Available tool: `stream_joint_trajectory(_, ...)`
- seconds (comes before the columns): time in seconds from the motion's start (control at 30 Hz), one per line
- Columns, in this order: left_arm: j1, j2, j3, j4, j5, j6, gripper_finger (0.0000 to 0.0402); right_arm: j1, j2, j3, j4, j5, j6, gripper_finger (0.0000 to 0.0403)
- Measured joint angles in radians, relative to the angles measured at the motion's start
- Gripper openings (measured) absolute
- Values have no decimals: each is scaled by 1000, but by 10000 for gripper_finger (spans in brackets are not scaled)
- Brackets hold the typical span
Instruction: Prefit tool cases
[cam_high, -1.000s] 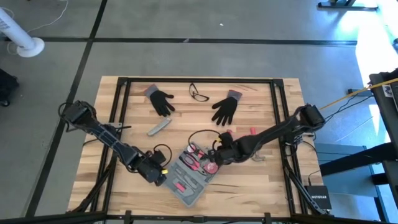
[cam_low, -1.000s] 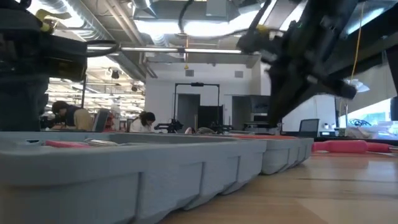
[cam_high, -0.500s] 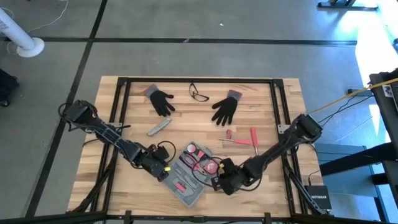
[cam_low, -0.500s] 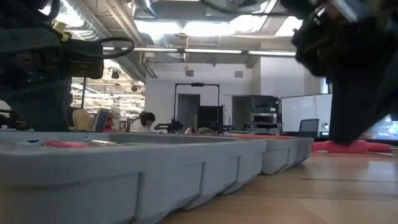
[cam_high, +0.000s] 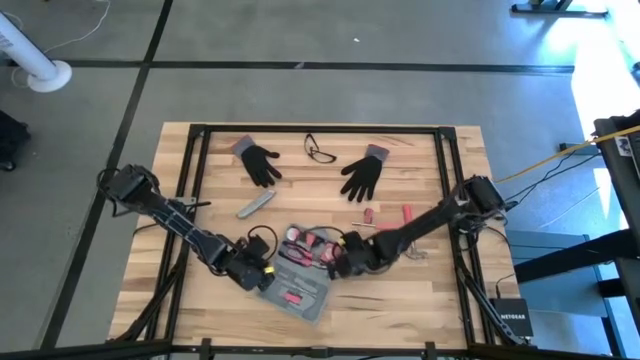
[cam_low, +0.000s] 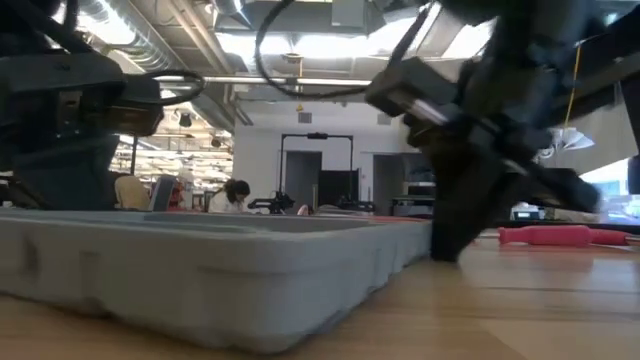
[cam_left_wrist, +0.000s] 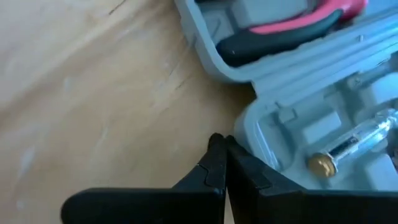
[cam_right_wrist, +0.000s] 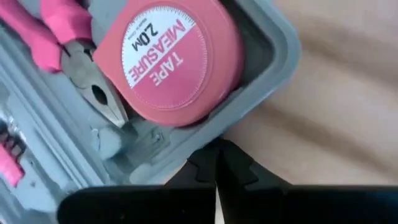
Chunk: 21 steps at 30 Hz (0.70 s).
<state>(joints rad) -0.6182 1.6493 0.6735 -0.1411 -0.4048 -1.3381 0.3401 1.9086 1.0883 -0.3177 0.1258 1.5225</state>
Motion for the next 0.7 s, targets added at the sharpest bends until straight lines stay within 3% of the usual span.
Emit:
stream_joint_trajectory(0.27, -55, 9, 0, 45, -103, -248, 0, -169, 4, 33, 73, 92, -205, 0)
stream_joint_trajectory(0.47, -51, 2, 2, 56, -90, -173, 0, -212, -5, 35, 141, 36, -228, 0)
stream_joint_trajectory(0.7, -56, -10, 3, -8, -88, -153, 0, -195, -9, 35, 105, -28, -249, 0)
